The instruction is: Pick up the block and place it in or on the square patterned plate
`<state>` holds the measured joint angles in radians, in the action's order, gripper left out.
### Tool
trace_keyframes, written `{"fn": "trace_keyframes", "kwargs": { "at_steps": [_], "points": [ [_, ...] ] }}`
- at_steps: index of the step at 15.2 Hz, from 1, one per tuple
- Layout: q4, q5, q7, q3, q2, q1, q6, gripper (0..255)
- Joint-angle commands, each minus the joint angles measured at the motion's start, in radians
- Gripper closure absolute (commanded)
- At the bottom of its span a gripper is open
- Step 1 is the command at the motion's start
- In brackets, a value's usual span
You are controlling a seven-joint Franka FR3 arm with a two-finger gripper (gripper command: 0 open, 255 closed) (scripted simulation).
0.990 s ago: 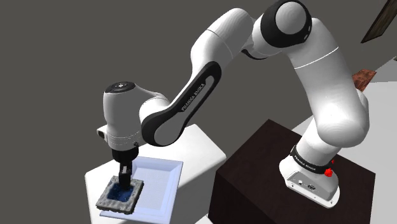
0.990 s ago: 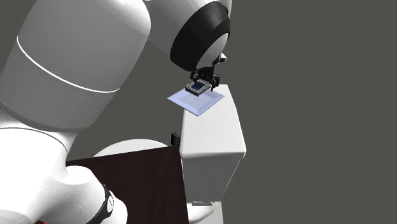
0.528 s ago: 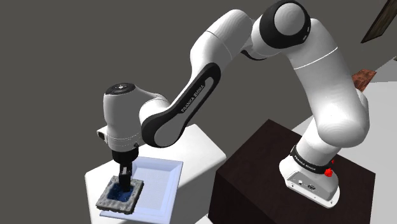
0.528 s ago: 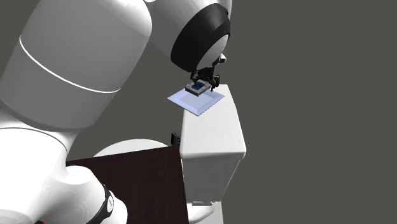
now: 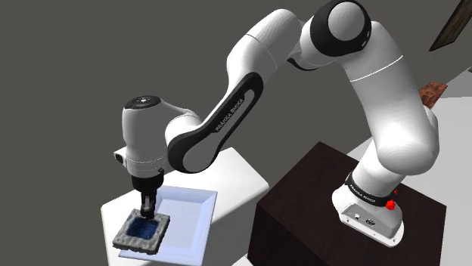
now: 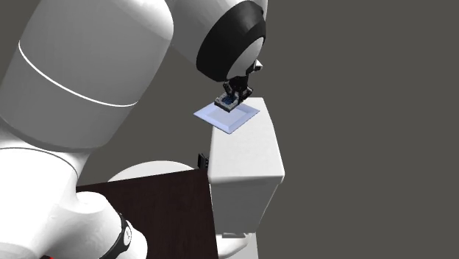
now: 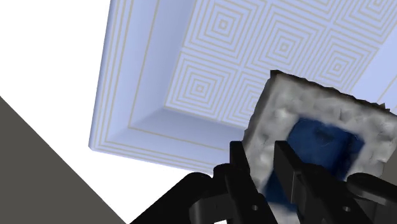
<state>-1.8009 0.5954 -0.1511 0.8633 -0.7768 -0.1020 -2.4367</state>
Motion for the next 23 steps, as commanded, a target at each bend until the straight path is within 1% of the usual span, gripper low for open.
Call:
{"fn": "trace_keyframes", "kwargs": {
  "at_steps": [1, 2, 7, 8, 9, 13, 17, 18, 23],
  "points": [
    [-0.008, 0.001, -0.002, -0.004, -0.007, -0.003, -0.002, 255],
    [0.000, 0.001, 0.001, -0.005, -0.011, -0.006, 0.002, 255],
    [0.000, -0.030, 0.014, 0.033, 0.027, 0.021, 0.043, 255],
    [-0.001, -0.024, 0.010, 0.026, 0.021, 0.015, 0.034, 255],
    [-0.001, -0.024, 0.010, 0.026, 0.021, 0.015, 0.034, 0],
    [0.275, 0.071, 0.230, -0.003, -0.094, -0.182, 0.260, 0],
    [0.531, 0.167, 0.463, -0.036, -0.201, -0.389, 0.443, 0],
    [0.553, 0.176, 0.486, -0.040, -0.211, -0.409, 0.457, 0],
    [0.559, 0.238, 0.466, -0.016, -0.269, -0.397, 0.440, 0]
  ]
}}
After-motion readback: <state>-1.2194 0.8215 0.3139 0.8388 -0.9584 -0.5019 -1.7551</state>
